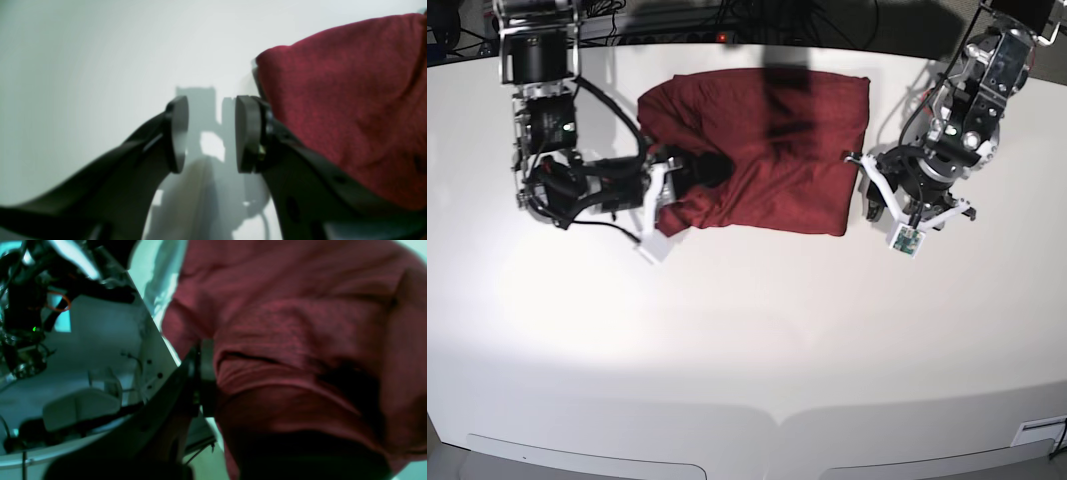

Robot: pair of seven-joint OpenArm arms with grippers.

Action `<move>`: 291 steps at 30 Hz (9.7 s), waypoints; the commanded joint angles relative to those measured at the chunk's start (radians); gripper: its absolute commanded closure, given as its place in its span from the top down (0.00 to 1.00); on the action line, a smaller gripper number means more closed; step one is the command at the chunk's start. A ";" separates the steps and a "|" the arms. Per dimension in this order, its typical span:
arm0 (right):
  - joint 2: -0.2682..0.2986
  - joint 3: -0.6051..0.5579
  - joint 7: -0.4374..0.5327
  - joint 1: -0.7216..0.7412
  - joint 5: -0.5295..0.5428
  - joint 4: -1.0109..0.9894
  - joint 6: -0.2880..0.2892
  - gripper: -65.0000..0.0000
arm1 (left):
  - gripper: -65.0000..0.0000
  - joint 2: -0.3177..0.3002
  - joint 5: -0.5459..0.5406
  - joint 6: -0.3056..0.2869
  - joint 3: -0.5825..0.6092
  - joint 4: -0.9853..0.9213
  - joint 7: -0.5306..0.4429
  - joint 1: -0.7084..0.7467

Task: Fold the T-shirt properly

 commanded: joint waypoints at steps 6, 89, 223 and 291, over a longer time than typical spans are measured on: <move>-0.090 0.005 0.008 -0.007 -0.038 0.055 0.001 0.00 | 0.35 -0.061 0.021 0.006 -0.006 0.019 -0.035 0.102; -0.405 -0.491 0.695 0.301 -0.335 -0.198 0.001 0.42 | 0.28 0.001 0.159 -0.034 -0.005 -0.151 -0.159 0.266; -0.213 -0.260 0.588 0.354 -0.748 -0.215 0.001 0.00 | 0.00 0.104 0.117 0.338 -0.207 0.278 0.000 0.564; 0.246 0.304 0.008 -0.109 -0.097 0.217 0.001 0.00 | 0.00 -0.135 0.026 0.354 -0.267 0.085 -0.084 0.343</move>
